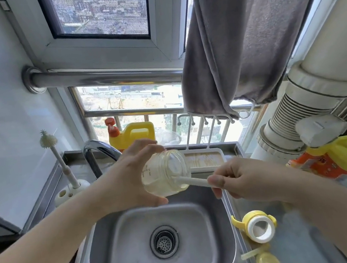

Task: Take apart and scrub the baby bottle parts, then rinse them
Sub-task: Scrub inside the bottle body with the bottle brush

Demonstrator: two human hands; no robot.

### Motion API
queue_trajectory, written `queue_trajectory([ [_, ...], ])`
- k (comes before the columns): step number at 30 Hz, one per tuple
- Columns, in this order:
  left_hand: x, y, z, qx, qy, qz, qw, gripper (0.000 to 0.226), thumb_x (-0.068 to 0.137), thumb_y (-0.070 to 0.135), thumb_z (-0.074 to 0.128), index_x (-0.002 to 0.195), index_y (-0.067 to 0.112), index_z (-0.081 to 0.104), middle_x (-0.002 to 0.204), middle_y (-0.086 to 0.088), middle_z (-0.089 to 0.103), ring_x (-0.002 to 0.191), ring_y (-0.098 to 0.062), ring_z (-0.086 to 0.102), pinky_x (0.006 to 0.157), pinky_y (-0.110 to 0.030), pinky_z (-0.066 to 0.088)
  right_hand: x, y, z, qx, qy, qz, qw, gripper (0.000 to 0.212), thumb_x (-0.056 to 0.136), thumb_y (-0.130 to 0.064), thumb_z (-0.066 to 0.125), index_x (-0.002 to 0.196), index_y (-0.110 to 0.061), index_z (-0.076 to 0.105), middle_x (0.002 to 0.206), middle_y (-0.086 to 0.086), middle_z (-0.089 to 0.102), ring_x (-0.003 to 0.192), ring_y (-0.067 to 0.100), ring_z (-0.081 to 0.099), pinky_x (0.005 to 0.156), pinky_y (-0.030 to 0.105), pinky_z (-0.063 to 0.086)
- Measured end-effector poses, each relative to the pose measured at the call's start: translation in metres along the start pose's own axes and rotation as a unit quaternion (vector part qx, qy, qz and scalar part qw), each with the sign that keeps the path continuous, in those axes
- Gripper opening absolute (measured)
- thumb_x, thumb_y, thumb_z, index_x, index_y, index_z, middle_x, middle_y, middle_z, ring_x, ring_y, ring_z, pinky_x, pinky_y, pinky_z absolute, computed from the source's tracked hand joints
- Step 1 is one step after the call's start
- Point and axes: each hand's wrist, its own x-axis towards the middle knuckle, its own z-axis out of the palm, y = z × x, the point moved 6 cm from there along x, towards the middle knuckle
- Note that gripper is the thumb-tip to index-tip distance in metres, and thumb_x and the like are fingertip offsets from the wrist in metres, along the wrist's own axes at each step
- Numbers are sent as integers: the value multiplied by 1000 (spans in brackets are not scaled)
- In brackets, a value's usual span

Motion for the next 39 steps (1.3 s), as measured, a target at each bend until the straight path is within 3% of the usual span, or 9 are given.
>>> queue_trajectory([
  [3, -2, 4, 9, 44, -20, 9, 999, 96, 57, 50, 82, 136, 45, 29, 131, 24, 39, 120, 0, 36, 102, -24, 37, -4, -6, -10, -139, 52, 9, 989, 37, 93, -52, 42, 82, -26, 65, 61, -6, 47, 52, 8, 41, 47, 20, 30],
  [6, -3, 3, 18, 78, -18, 0, 997, 98, 59, 57, 76, 143, 39, 27, 137, 18, 41, 128, -5, 34, 104, -23, 33, -5, -26, -22, -402, 255, -66, 877, 35, 93, -47, 48, 72, -20, 56, 64, -5, 49, 58, 16, 54, 51, 24, 29],
  [9, -3, 4, 10, 133, 37, 30, 990, 95, 55, 67, 59, 141, 35, 32, 132, 8, 52, 122, -16, 47, 94, -35, 47, -8, -39, -18, -411, 361, -117, 829, 37, 89, -40, 55, 58, -20, 53, 51, -4, 48, 41, 19, 48, 43, 20, 23],
  [13, -5, 7, 1, 213, 113, 90, 966, 80, 61, 61, 56, 129, 22, 42, 116, -7, 63, 105, -30, 59, 61, -44, 58, 13, -9, 10, -187, 107, 12, 976, 41, 97, -49, 34, 66, -26, 45, 61, -7, 43, 55, 13, 45, 53, 26, 33],
  [19, -6, 9, 4, 239, 156, 136, 949, 74, 65, 56, 57, 127, 18, 45, 116, -11, 63, 106, -33, 59, 60, -41, 58, 13, -2, 15, 48, -75, 56, 994, 44, 96, -48, 41, 76, -19, 67, 42, -11, 43, 37, 6, 35, 40, 18, 31],
  [22, -1, 3, 7, 202, 138, 117, 962, 78, 61, 58, 58, 128, 21, 45, 115, -7, 64, 103, -30, 60, 61, -41, 58, 20, -10, 0, -118, 52, 42, 991, 38, 96, -49, 39, 76, -22, 57, 58, -7, 46, 53, 11, 44, 47, 23, 31],
  [27, 2, 1, 5, 160, 133, 105, 972, 85, 57, 67, 56, 130, 24, 44, 115, -1, 64, 102, -24, 61, 73, -36, 56, 7, -42, -21, -388, 369, -94, 839, 34, 89, -41, 57, 64, -19, 52, 57, -4, 52, 45, 20, 53, 44, 23, 29],
  [32, 3, 3, 8, 184, 151, 132, 962, 78, 63, 59, 62, 129, 22, 45, 116, -5, 63, 105, -28, 58, 64, -42, 58, 33, -15, 9, -201, 114, 14, 973, 41, 97, -48, 36, 66, -22, 45, 64, -5, 45, 62, 16, 46, 56, 28, 33],
  [39, -2, 4, 6, 197, 179, 149, 952, 75, 65, 55, 61, 129, 18, 46, 117, -9, 62, 108, -28, 53, 68, -41, 58, 25, -7, 13, 52, -99, 55, 992, 45, 97, -48, 40, 76, -19, 68, 44, -10, 44, 35, 7, 36, 40, 19, 31],
])
